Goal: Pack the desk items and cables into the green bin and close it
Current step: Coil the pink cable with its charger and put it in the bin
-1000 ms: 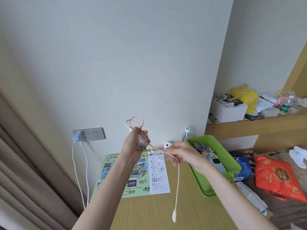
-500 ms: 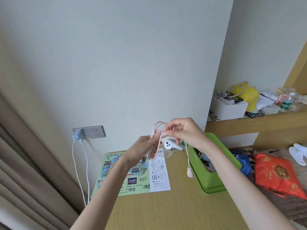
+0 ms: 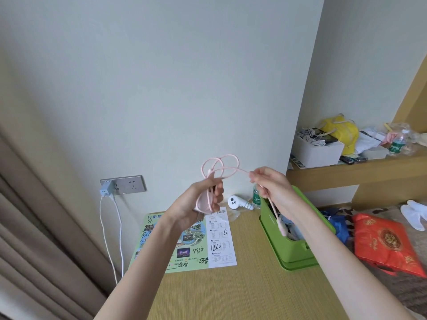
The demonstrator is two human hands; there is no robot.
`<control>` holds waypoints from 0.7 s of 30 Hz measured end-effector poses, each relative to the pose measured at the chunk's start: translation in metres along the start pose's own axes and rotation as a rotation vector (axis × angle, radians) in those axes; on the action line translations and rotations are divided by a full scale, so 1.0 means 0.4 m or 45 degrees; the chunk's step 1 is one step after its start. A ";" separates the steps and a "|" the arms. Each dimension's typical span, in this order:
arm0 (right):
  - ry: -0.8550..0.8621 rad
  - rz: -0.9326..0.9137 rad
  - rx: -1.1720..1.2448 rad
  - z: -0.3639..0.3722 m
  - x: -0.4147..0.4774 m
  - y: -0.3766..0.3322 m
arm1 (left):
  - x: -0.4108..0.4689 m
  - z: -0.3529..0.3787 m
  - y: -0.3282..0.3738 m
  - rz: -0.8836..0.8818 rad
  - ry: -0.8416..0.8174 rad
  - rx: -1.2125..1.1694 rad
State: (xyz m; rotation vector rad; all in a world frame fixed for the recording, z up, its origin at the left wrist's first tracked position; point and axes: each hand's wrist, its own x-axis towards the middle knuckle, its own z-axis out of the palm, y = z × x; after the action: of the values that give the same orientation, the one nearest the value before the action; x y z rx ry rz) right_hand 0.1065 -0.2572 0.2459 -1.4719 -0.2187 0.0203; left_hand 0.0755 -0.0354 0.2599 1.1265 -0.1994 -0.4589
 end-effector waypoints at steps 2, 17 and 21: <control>-0.051 0.072 0.057 -0.019 -0.011 0.027 | -0.001 -0.006 0.016 0.083 0.009 -0.147; 0.015 0.196 0.601 0.138 -0.041 0.004 | 0.032 0.081 -0.014 0.229 0.454 0.529; -0.133 0.200 0.426 0.129 -0.053 0.002 | 0.029 0.091 0.000 0.264 0.493 0.560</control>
State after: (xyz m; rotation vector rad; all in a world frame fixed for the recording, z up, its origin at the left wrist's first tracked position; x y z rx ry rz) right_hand 0.0777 -0.2095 0.2465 -1.1520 -0.1743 0.2501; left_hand 0.0720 -0.0705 0.2746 1.5823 -0.0762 -0.0015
